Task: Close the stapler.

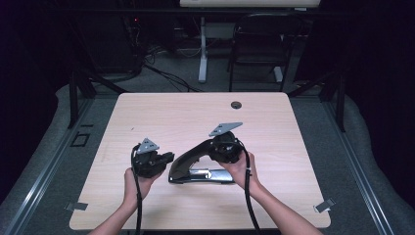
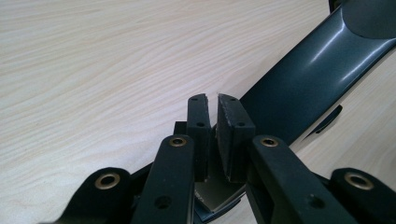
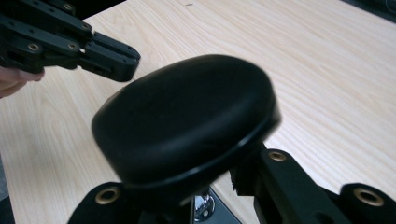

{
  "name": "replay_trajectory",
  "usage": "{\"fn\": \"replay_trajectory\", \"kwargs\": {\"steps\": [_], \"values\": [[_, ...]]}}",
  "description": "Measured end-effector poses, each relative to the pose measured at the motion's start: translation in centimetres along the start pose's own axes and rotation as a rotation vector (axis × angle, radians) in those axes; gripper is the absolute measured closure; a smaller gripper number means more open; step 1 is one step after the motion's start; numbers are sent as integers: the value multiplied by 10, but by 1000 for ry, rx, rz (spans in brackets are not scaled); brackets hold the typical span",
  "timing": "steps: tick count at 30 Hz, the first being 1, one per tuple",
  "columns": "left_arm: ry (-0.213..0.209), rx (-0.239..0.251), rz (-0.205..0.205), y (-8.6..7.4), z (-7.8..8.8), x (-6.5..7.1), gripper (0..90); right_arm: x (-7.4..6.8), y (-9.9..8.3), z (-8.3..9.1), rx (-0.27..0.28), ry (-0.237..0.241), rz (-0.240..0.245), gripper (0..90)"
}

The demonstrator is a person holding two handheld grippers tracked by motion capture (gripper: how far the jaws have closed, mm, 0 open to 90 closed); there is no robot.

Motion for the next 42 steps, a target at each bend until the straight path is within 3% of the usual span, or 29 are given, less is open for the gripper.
{"fn": "replay_trajectory", "kwargs": {"steps": [11, 17, 18, 19, 26, 36, 42], "values": [[5, -22, 4, -4, -1, -3, 808, 17, -25, 5, 6, 14, -80, 798], [12, -25, 5, -5, -1, -6, 797, 23, -37, 5, -24, 8, -112, 799], [31, -14, 12, -6, -1, -6, 795, 24, -39, 5, -22, 10, -113, 799], [17, -26, 5, -6, 0, -8, 794, 26, -41, 5, -26, 13, -120, 799], [27, -31, 24, -9, 1, -15, 770, 34, -56, 3, -56, 7, -160, 799], [34, -41, 12, -11, 2, -17, 750, 42, -72, -4, -111, -18, -181, 800], [41, -45, 16, -12, 3, -19, 731, 43, -78, -8, -125, -8, -195, 779]]}}
Point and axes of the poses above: each handheld gripper's, and its own axes: z roughly backward along the jaws, y roughly out of its top, x roughly to its right, the point moved 3 cm from there along -z, roughly forward along the jaws, and after that the axes turned 10 degrees about y, right-handed, at the moved point
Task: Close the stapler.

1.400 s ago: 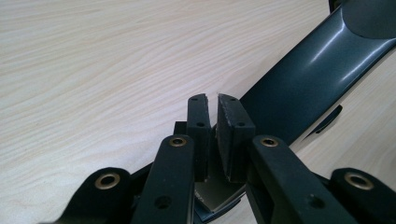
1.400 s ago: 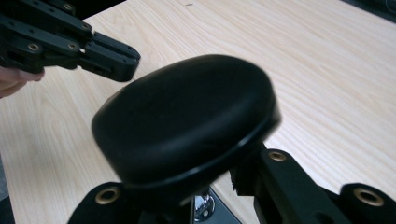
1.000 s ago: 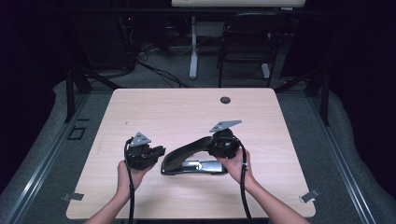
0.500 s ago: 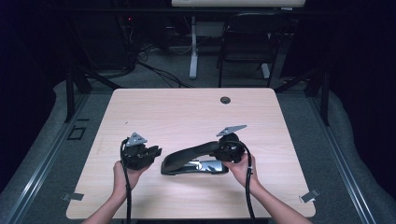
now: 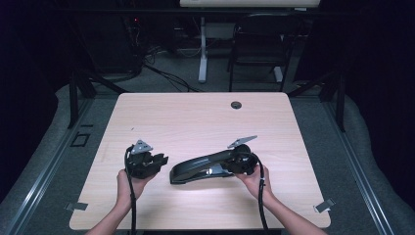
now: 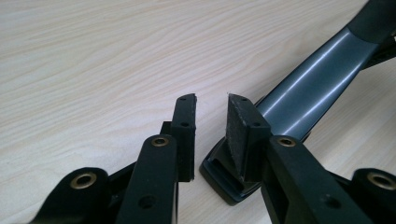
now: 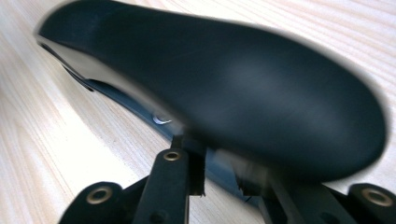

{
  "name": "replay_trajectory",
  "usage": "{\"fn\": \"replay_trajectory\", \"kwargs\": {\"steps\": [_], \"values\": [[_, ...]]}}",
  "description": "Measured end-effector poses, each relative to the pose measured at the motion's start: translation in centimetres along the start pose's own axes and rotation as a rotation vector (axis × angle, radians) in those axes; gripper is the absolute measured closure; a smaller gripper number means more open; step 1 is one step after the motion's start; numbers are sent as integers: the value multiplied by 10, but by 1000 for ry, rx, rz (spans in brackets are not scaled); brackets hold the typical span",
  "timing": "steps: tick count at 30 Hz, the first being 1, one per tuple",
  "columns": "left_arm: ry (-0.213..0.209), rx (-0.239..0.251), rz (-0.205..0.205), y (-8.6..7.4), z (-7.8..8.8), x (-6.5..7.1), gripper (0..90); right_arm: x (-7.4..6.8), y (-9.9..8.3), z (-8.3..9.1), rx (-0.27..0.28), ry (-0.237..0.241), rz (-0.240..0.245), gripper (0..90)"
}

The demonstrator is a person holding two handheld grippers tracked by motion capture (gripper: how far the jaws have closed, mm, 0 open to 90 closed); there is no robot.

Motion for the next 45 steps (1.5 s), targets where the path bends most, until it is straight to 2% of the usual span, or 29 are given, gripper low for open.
{"fn": "replay_trajectory", "kwargs": {"steps": [4, 10, 13, 15, 21, 24, 27, 31, 35, 39, 45], "values": [[1, 4, 9, -1, 2, -2, 726, 6, -3, 0, -1, -7, -19, 787], [2, -5, 11, -2, 3, -4, 699, 8, -3, -1, -9, -8, -23, 786], [22, -15, 17, -2, 2, -4, 627, 10, -4, 2, -22, -22, -26, 789], [24, -31, 22, -3, 2, -5, 543, 15, -6, 6, -37, -36, -33, 799], [31, -39, 42, -3, 3, -10, 366, 31, -7, 26, -6, -87, -63, 815], [33, -33, 54, -3, 2, -11, 312, 32, 0, 43, 52, -116, -52, 811], [22, -40, 65, -4, 2, -14, 279, 26, 8, 58, 115, -148, -19, 805], [24, -42, 77, -5, 1, -16, 257, 13, 16, 70, 165, -144, 35, 803], [28, -42, 78, -4, 1, -16, 226, 3, 21, 66, 144, -137, 85, 805], [32, -38, 81, -4, 1, -16, 198, 1, 22, 57, 113, -138, 106, 816], [33, -40, 85, -5, 1, -18, 193, 3, 20, 53, 89, -134, 93, 838]]}}
Point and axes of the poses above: each handheld gripper's, and its own axes: z roughly backward along the jaws, y roughly out of its top, x roughly to its right, the point moved 3 cm from there along -z, roughly forward along the jaws, and after that the axes turned 10 degrees about y, right-handed, at the moved point
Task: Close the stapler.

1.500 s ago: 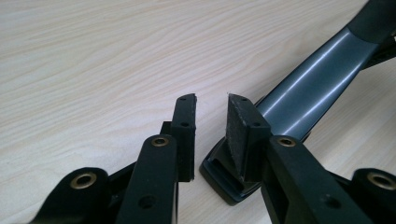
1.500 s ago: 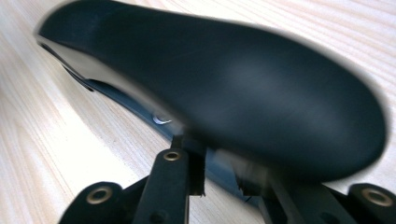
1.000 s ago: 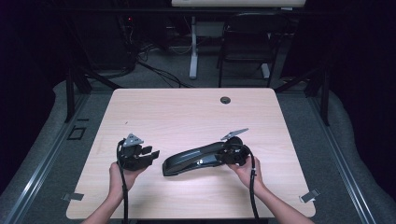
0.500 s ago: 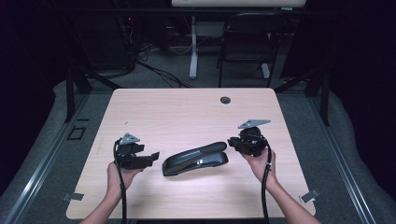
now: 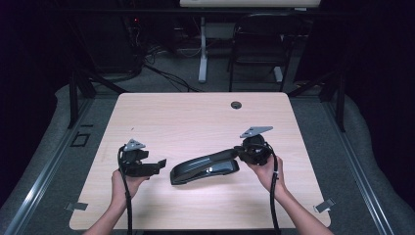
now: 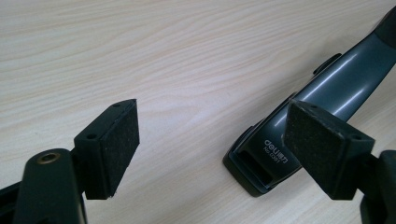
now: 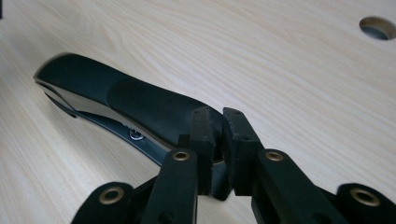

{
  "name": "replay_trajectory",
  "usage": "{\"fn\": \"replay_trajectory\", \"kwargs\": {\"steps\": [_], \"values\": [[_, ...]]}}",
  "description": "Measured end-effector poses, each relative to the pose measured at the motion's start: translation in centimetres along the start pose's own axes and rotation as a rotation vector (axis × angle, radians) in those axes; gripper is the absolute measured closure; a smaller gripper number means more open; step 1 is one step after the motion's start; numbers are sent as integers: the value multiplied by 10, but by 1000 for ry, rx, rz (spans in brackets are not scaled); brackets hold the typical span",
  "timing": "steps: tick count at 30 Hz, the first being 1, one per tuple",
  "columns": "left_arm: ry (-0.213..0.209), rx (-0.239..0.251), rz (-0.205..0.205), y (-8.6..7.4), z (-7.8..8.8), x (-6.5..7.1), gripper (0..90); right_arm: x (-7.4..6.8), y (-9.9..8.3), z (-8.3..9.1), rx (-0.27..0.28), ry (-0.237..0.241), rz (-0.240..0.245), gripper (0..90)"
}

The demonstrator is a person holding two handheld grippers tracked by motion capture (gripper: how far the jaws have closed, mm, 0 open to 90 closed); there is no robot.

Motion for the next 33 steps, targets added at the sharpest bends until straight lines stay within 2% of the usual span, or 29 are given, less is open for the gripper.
{"fn": "replay_trajectory", "kwargs": {"steps": [3, 7, 11, 17, 23, 27, 33], "values": [[0, 2, -1, 0, 0, 1, 193, 3, -5, -6, -26, -5, -9, 847], [-5, -3, -6, 0, 0, 1, 193, 6, -8, -9, -27, 12, -40, 858], [1, -6, -7, -1, -1, 2, 193, 6, -10, -13, -48, 5, -41, 888], [-6, -13, -10, 0, -2, 2, 193, 6, -11, -13, -46, 12, -46, 888], [2, -1, -3, 0, -1, 1, 194, 2, 0, -1, 13, 26, -20, 865], [1, 0, -8, 0, 0, 0, 193, 0, 2, 0, 0, 27, -3, 817], [0, 11, -9, 1, 3, -1, 192, 0, 3, 6, 10, 33, -6, 599]]}}
Point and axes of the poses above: each handheld gripper's, and its own axes: z roughly backward along the jaws, y roughly out of its top, x roughly to its right, the point moved 3 cm from there along -z, roughly forward along the jaws, and after that the axes turned 10 degrees about y, right-handed, at the moved point
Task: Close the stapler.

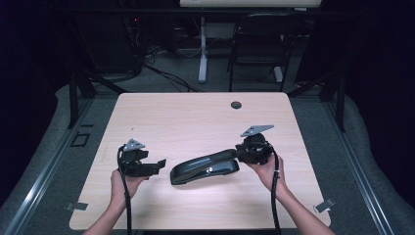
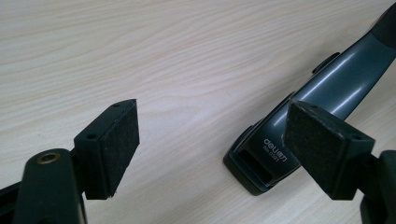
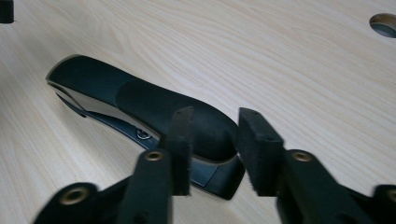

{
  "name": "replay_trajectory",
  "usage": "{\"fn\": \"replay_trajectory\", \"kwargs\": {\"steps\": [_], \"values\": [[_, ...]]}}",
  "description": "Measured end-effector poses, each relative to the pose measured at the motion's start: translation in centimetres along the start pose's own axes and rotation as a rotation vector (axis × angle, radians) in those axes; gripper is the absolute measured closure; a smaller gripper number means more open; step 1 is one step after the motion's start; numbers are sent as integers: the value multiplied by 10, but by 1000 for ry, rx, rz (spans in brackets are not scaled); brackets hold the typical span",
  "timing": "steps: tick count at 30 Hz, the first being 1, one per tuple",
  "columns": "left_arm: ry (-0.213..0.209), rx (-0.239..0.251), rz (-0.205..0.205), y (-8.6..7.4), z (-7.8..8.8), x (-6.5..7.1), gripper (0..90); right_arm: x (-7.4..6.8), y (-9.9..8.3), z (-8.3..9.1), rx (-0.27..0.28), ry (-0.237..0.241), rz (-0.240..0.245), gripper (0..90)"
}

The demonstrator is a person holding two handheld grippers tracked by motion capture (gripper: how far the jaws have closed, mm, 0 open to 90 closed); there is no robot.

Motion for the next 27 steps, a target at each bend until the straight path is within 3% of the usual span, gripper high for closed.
{"fn": "replay_trajectory", "kwargs": {"steps": [7, 11, 15, 21, 27], "values": [[0, 0, 3, 0, 3, -2, 183, -2, 1, 19, 35, -9, 12, 378], [-4, 6, 15, 0, 5, -4, 166, -1, -2, 30, 49, -10, 2, 305], [-2, 19, 22, 0, 5, -6, 158, 3, -6, 41, 36, -47, 6, 237], [-3, 19, 31, 0, 6, -8, 144, 12, -23, 59, 36, -74, -31, 154], [-4, 2, 30, -1, 4, -10, 122, 23, -51, 67, -14, -113, -82, 133]]}}
Point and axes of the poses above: each handheld gripper's, and its own axes: z roughly backward along the jaws, y roughly out of its top, x roughly to its right, the point moved 3 cm from there along -z, roughly forward along the jaws, and after that the axes turned 10 degrees about y, right-handed, at the moved point
